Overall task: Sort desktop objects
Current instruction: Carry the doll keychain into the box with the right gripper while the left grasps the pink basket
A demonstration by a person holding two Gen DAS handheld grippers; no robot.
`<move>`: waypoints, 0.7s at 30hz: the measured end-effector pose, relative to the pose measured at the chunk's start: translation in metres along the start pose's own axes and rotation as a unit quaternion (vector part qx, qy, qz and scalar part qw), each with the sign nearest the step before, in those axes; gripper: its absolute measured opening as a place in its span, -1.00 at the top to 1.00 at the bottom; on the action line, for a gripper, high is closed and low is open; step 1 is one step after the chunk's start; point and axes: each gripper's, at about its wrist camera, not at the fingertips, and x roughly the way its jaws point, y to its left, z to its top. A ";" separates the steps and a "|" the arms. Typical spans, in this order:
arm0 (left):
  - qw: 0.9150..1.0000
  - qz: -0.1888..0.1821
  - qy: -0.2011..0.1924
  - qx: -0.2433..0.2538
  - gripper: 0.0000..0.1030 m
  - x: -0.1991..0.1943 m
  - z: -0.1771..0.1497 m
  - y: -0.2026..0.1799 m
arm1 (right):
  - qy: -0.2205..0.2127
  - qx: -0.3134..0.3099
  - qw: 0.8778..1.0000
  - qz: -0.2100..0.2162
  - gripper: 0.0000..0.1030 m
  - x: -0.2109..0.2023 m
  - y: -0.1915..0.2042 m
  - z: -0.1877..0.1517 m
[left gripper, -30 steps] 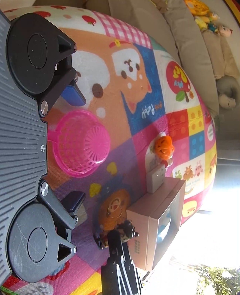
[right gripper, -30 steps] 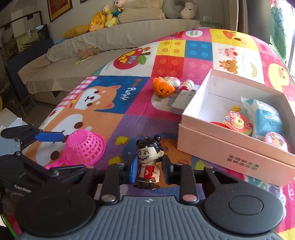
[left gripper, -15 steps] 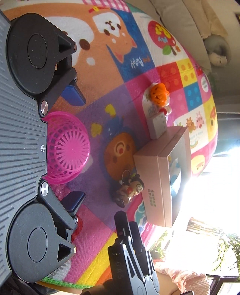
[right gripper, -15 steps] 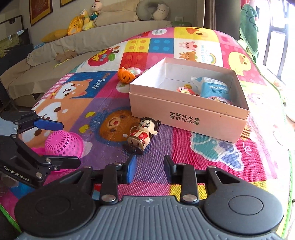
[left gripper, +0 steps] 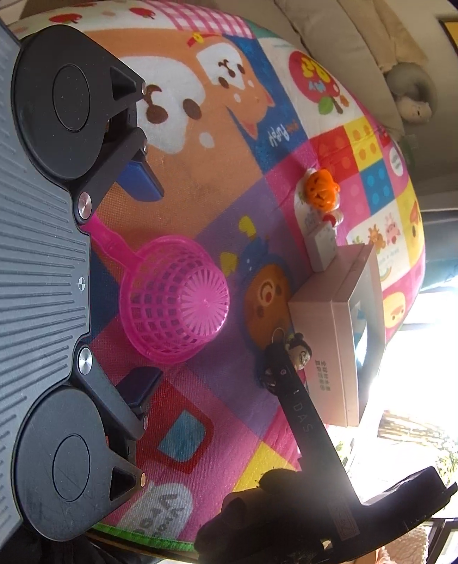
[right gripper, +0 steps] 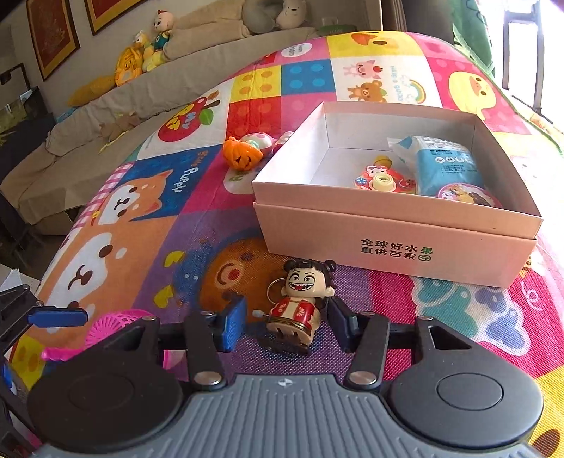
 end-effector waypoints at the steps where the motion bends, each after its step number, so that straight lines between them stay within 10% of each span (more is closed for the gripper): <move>1: 1.000 0.001 -0.001 -0.005 -0.98 0.002 0.001 0.002 | 0.001 -0.004 1.000 -0.001 0.16 -0.001 0.000 -0.001; 21: 0.998 -0.002 -0.068 -0.001 -0.70 -0.009 0.056 -0.026 | -0.083 0.019 0.996 -0.014 0.19 -0.105 -0.039 -0.013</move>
